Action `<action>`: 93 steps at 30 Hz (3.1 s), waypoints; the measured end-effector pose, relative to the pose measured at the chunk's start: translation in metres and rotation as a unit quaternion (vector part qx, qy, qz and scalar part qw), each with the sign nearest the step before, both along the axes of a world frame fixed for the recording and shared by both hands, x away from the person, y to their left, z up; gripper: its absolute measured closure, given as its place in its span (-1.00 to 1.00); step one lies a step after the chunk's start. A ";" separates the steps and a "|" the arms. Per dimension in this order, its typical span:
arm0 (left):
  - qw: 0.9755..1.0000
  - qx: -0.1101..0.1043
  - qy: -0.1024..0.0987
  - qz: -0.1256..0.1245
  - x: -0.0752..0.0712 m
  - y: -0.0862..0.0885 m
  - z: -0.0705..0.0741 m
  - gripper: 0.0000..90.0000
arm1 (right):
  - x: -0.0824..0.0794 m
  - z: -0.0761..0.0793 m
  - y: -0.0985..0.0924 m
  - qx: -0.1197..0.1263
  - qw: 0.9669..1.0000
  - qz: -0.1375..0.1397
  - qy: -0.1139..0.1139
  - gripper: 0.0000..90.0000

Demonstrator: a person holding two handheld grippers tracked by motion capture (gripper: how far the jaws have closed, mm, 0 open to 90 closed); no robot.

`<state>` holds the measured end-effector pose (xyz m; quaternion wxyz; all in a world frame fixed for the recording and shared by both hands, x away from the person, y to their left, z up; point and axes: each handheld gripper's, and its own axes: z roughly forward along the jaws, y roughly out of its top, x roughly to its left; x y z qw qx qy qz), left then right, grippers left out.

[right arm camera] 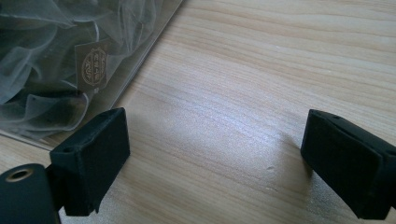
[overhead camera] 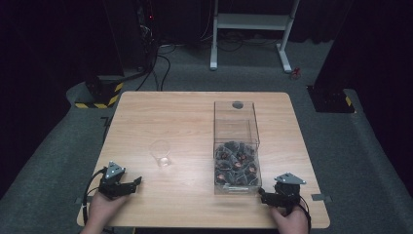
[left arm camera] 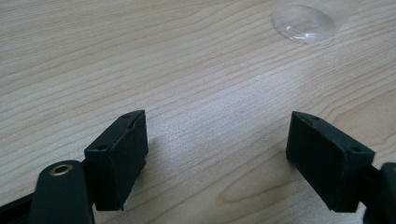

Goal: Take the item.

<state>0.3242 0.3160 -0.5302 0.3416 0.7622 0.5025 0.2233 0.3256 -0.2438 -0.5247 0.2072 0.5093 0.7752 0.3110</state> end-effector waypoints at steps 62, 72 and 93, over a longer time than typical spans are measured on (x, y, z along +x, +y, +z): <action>0.995 -0.046 -0.055 -0.075 -0.023 -0.037 0.037 -0.25 | 0.000 0.000 0.000 0.000 1.000 0.000 0.000 -0.83; 0.992 -0.049 -0.059 -0.104 -0.024 -0.058 0.034 -0.23 | 0.000 0.000 0.000 0.000 1.000 0.000 0.000 -0.83; 0.986 -0.078 -0.056 -0.137 -0.019 -0.089 0.037 -0.26 | 0.001 0.000 0.000 0.000 1.000 0.002 -0.001 -0.82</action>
